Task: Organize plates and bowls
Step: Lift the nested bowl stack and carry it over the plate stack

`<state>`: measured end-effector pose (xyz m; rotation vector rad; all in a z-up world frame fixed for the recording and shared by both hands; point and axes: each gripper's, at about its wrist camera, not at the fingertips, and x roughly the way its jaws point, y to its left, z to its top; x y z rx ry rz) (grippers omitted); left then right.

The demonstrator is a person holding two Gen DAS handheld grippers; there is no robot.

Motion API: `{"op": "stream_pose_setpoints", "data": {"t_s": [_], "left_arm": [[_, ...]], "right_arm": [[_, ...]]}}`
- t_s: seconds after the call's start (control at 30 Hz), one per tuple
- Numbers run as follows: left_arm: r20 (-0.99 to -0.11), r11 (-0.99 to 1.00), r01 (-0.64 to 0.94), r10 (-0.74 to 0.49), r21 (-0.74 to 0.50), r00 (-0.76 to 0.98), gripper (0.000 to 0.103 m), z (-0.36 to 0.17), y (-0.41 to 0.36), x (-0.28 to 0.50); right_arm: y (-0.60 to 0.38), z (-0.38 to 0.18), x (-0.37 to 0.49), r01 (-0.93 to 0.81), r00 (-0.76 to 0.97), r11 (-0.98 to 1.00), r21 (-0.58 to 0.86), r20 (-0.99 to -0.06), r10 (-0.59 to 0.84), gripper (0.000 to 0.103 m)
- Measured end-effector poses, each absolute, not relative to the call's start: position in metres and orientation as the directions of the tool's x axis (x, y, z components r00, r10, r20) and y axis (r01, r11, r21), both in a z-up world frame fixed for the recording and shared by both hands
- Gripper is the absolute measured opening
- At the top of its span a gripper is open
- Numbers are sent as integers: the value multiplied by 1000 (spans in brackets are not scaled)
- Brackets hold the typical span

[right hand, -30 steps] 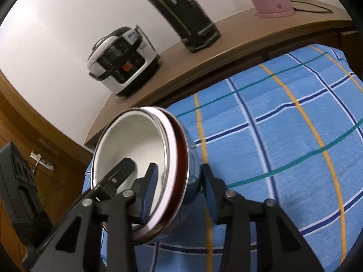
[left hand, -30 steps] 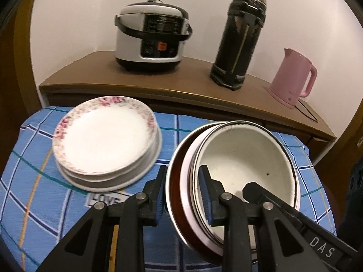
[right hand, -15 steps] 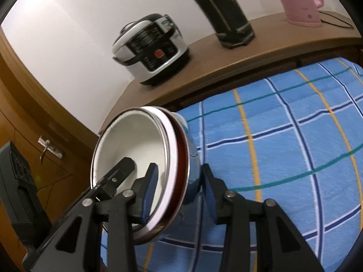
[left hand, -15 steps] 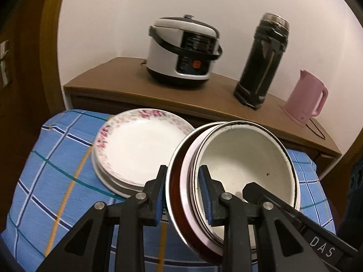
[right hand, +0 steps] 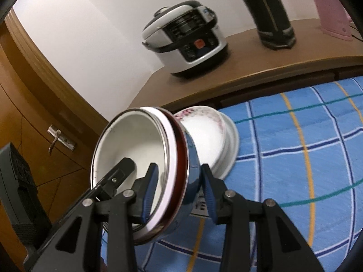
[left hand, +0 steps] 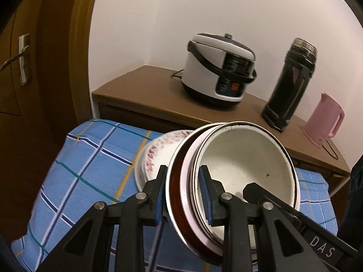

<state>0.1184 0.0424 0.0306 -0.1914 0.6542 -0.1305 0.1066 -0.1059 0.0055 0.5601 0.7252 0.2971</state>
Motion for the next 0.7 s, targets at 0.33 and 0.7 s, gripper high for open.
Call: {"op": "stream_pose_setpoints", "data": {"t_s": [0.33,0.7], "left_arm": [[-606,976,36,-163,-217,779,29,25,54,148],[-665,977,42,-175,-211,726,29,2,44,182]], "right_arm": [[-92,5,137,-62,700,808,586,-551,454,39],[-104,-22,169,14,664,796,606,-601,445,39]]}}
